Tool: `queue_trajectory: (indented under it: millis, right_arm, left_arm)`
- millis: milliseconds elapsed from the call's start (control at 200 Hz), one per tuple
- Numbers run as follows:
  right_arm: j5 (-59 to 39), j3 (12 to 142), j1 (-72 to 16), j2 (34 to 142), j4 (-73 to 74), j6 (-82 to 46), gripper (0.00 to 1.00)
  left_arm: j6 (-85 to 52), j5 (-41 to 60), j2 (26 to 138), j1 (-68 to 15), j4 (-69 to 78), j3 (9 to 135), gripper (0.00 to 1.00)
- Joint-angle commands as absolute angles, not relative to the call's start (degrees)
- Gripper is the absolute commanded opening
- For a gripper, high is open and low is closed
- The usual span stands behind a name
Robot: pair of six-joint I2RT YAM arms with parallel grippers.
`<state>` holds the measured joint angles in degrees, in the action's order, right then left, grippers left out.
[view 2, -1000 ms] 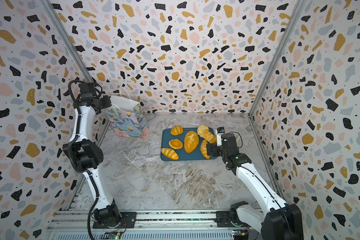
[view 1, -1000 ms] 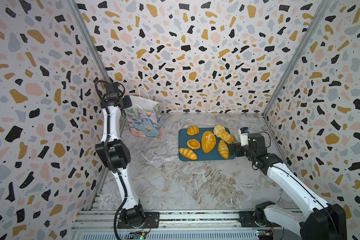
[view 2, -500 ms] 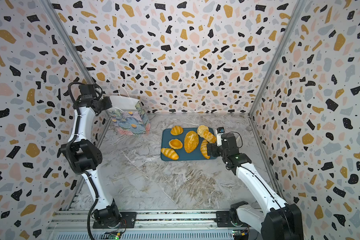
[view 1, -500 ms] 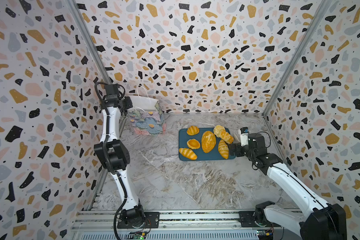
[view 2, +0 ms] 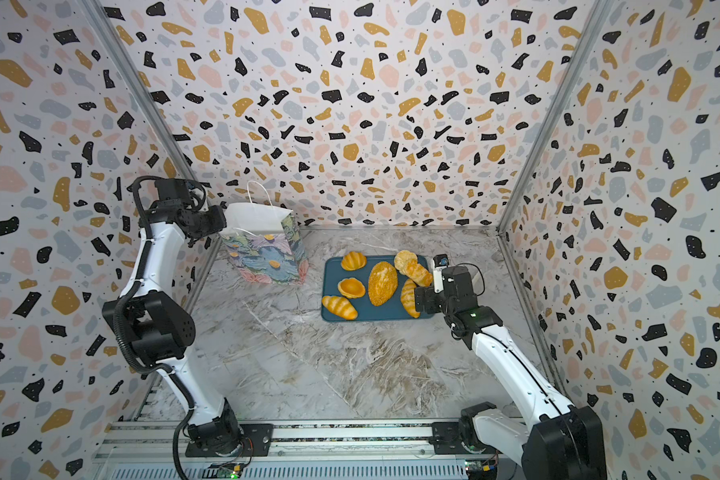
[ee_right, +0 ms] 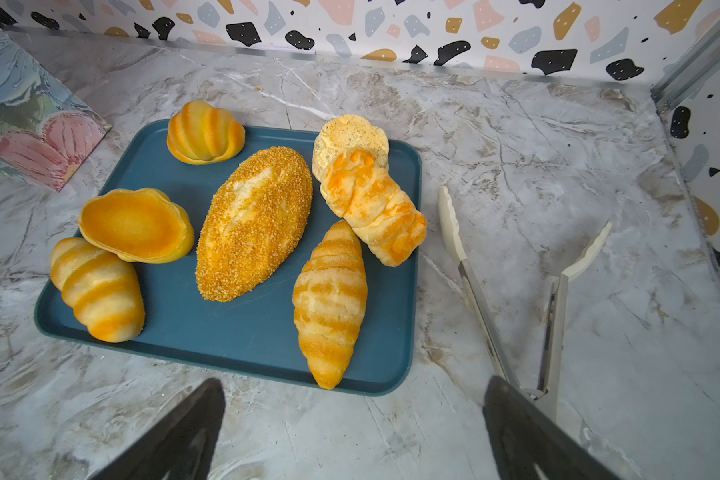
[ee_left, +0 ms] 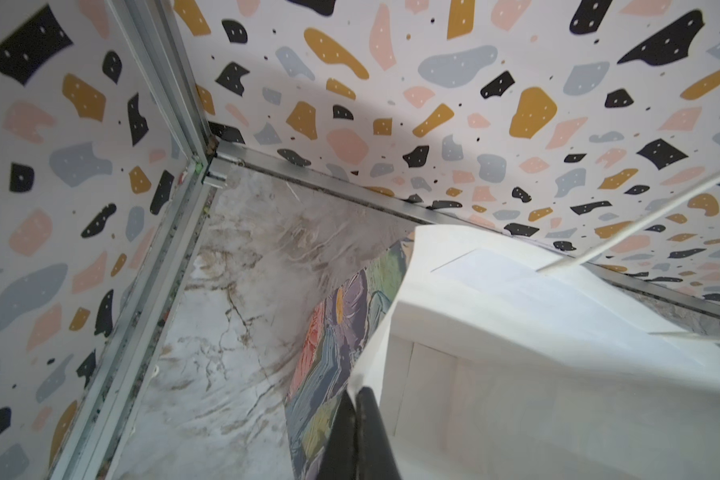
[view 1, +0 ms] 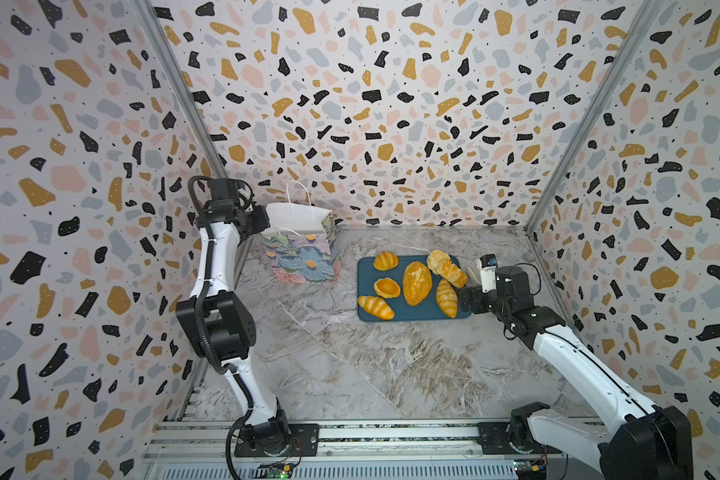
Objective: Place the fake bread into the paper bag
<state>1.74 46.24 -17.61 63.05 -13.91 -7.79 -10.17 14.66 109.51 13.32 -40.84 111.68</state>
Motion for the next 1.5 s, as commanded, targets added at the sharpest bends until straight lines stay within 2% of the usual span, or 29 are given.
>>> queue_trajectory:
  millis: [0, 430, 771, 1126, 1171, 1251, 1342, 1492]
  right_arm:
    - [2.1, 47.7, -17.8, 62.0, -14.0, -7.5, 0.99]
    - [0.8, 45.5, -17.9, 61.1, -12.7, -8.3, 0.99]
    - [0.3, 44.9, -17.8, 60.7, -12.1, -8.5, 0.99]
    - [0.0, 44.6, -17.8, 59.3, -12.4, -8.7, 0.99]
    - [0.1, 44.4, -17.8, 59.2, -12.3, -8.8, 0.99]
    - [0.0, 44.3, -17.8, 59.1, -12.5, -8.9, 0.99]
    - [0.0, 44.2, -17.8, 58.9, -12.7, -9.0, 0.99]
    - [0.2, 44.3, -17.8, 58.4, -13.1, -9.0, 0.99]
  left_arm:
    - [-11.7, 15.4, 105.3, 13.0, -41.0, 106.4, 0.0]
    - [-16.0, 15.6, 94.3, 12.9, -41.1, 95.6, 0.0]
    - [-22.6, 16.7, 85.2, 12.8, -33.9, 83.3, 0.0]
    - [-23.5, 17.2, 82.6, 12.7, -34.5, 81.3, 0.0]
    - [-23.4, 17.2, 82.5, 12.7, -34.6, 81.5, 0.1]
    - [-23.3, 17.0, 82.4, 12.7, -34.7, 81.6, 0.17]
    - [-23.3, 16.7, 82.2, 12.7, -34.7, 81.5, 0.34]
    - [-23.0, 16.9, 81.6, 12.7, -34.4, 81.4, 0.48]
